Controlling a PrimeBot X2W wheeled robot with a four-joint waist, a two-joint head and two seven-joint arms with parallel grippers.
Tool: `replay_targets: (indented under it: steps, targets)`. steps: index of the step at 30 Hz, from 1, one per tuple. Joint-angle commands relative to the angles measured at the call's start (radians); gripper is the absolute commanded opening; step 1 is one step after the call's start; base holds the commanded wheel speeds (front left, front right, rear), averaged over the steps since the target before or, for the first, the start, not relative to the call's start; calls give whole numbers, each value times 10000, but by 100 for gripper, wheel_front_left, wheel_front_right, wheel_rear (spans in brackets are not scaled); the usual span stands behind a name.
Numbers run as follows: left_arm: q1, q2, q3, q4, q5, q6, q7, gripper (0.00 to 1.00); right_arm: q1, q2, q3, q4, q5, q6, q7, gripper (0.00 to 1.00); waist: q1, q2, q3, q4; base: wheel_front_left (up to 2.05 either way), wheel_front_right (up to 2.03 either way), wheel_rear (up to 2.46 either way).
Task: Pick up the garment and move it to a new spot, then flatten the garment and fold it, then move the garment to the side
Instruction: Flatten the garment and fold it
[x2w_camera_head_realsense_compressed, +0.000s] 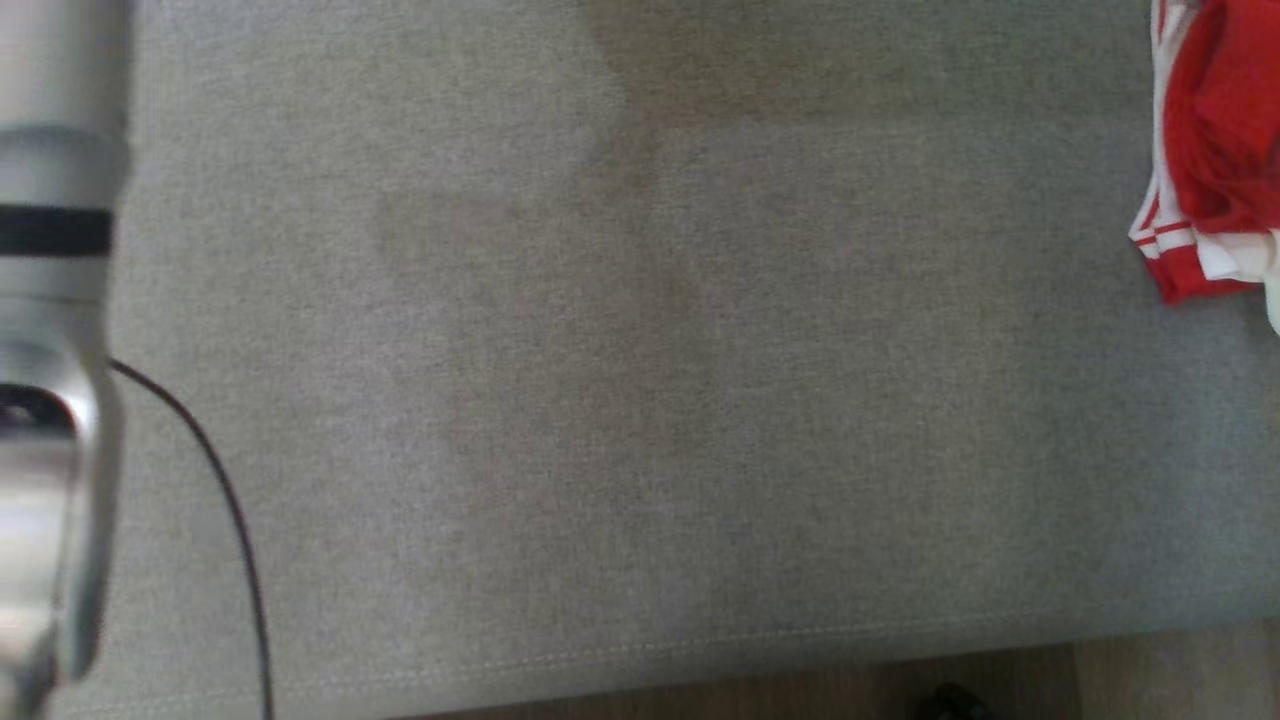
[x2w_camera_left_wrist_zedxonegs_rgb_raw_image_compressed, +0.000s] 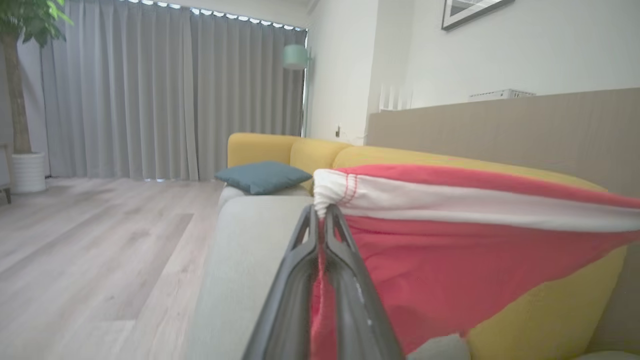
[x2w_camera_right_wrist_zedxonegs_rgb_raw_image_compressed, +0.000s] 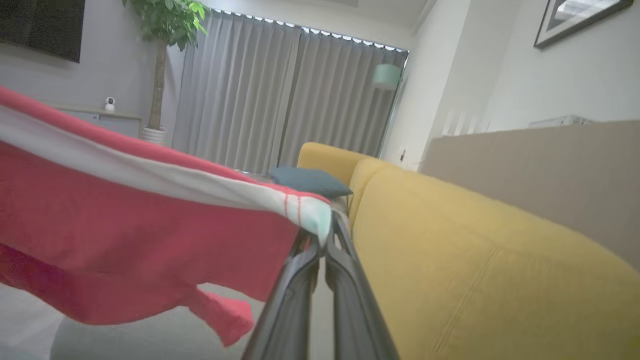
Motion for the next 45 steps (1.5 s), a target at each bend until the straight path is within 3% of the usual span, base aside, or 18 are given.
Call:
replay_targets:
  steps: [1, 11, 13, 21, 30, 36, 45]
  targets:
    - [-1, 240, 323, 6, -111, -170, -138, 0, 189, 230, -11, 67, 97, 63, -269, 0, -1, 1, 15, 51, 0, 0, 0]
    - [3020, -569, 615, -44, -51, -897, -207, 0, 2427, 311, 1125, 1978, 775, 63, -567, 0, -1, 1, -312, 280, 0, 0, 0]
    - [4006, -633, 595, -247, 208, -1034, -208, 0, 3120, 171, 1885, 2234, 1103, 63, -576, 0, -1, 1, -648, 338, 0, 0, 0]
    - [6077, -260, 14, -864, 755, -1267, -209, 0, 4520, -395, 3749, 2239, 2288, 63, -476, 0, -1, 1, -1728, 338, 0, 0, 0]
    - [8417, 483, -1182, -1996, 718, -1306, -209, 0, 6190, -1646, 6072, 929, 4356, 63, 502, 0, -1, 1, -2890, 340, 0, 0, 0]
    - [9657, 996, -1989, -2861, 673, -1308, -111, 0, 7144, -3096, 7248, -600, 5856, 63, 1375, 0, -1, 1, -3461, 366, 0, 0, 0]
    - [11472, 1634, -2624, -4666, 598, -1186, 644, 0, 8253, -4859, 7969, -2572, 7194, 63, 2500, 0, -1, 1, -4316, 280, 0, 0, 0]
